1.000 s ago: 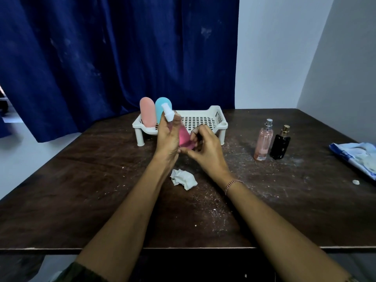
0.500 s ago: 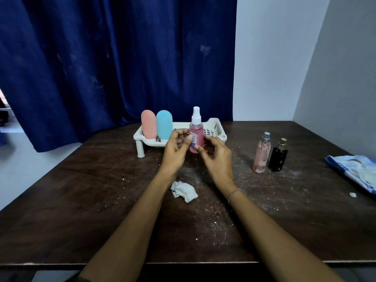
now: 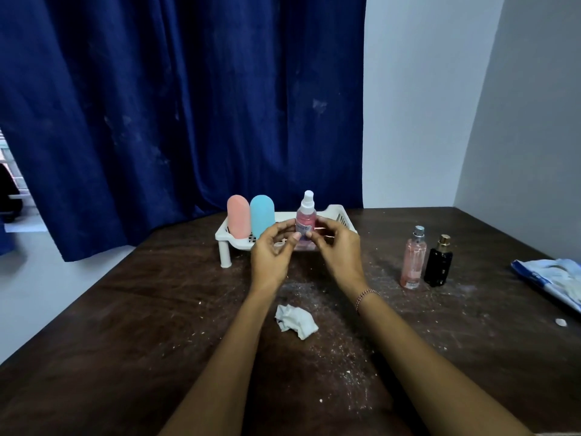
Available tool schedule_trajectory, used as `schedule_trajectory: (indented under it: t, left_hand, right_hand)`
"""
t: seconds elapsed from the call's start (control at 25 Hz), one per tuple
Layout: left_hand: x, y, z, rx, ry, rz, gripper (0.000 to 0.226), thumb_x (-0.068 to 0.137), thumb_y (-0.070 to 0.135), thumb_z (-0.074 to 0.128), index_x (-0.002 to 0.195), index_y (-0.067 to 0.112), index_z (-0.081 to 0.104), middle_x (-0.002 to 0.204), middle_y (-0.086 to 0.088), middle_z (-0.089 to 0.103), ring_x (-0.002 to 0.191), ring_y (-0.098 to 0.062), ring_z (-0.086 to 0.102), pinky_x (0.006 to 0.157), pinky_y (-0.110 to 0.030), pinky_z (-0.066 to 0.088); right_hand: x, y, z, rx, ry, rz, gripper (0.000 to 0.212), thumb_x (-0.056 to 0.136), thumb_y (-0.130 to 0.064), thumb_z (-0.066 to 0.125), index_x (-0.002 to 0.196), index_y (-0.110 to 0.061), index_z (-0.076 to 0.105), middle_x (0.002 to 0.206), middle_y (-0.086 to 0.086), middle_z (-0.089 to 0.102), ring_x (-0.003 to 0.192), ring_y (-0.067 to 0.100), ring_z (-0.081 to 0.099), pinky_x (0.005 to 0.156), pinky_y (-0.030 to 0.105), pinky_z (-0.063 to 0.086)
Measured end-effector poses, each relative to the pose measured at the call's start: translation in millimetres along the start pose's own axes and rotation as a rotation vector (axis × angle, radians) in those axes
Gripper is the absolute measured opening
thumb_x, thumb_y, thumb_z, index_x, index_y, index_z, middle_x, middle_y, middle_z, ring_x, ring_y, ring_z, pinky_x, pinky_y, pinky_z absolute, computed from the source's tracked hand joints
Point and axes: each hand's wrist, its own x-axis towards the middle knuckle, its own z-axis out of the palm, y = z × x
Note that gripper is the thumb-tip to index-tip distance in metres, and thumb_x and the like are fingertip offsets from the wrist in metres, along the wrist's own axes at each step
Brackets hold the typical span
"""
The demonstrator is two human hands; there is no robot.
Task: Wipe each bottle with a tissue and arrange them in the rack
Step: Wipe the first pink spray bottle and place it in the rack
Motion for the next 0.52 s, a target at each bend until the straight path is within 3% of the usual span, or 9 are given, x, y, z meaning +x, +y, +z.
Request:
schedule_trajectory:
  t: [0.12,0.32,0.44,0.52]
  left_hand:
    - [0,-1,-2,0.051,0.024,0.010,0.032,0.088,0.014,0.062,0.120,0.014,0.060,0.121,-0.003,0.062,0.112,-0.012,0.058,0.093,-0.021,0.047]
    - [7,-10,-6,0.007,0.045,-0.050,0.034,0.090,0.018,0.059,0.123,0.015,0.058,0.125,-0.002,0.062,0.118,-0.014,0.055,0.102,-0.032,0.044]
    - [4,-9,-2,0.101,0.018,-0.043,0.039,0.091,0.023,0.057,0.129,0.015,0.055,0.132,-0.001,0.056,0.123,-0.012,0.050,0.099,-0.021,0.038]
    - [2,-7,0,0.180,0.019,-0.026,0.042,0.091,0.026,0.056,0.132,0.014,0.052,0.137,-0.002,0.052,0.126,-0.011,0.046,0.097,-0.016,0.034]
  right_hand:
    - [12,3,10,0.018,-0.032,-0.015,0.033,0.083,-0.021,0.068,0.114,-0.008,0.064,0.107,0.004,0.067,0.094,0.009,0.061,0.088,0.021,0.048]
    - [32,1,21,-0.018,-0.128,-0.038,0.033,0.084,-0.022,0.067,0.114,-0.012,0.064,0.107,0.002,0.064,0.093,0.008,0.059,0.087,0.022,0.047]
    - [39,4,26,0.005,-0.122,-0.027,0.029,0.085,-0.018,0.066,0.114,-0.014,0.065,0.108,0.003,0.065,0.094,0.009,0.061,0.088,0.025,0.049]
    - [39,7,28,-0.001,-0.127,-0.023,0.028,0.085,-0.018,0.066,0.113,-0.016,0.065,0.107,0.002,0.066,0.091,0.006,0.060,0.082,0.015,0.047]
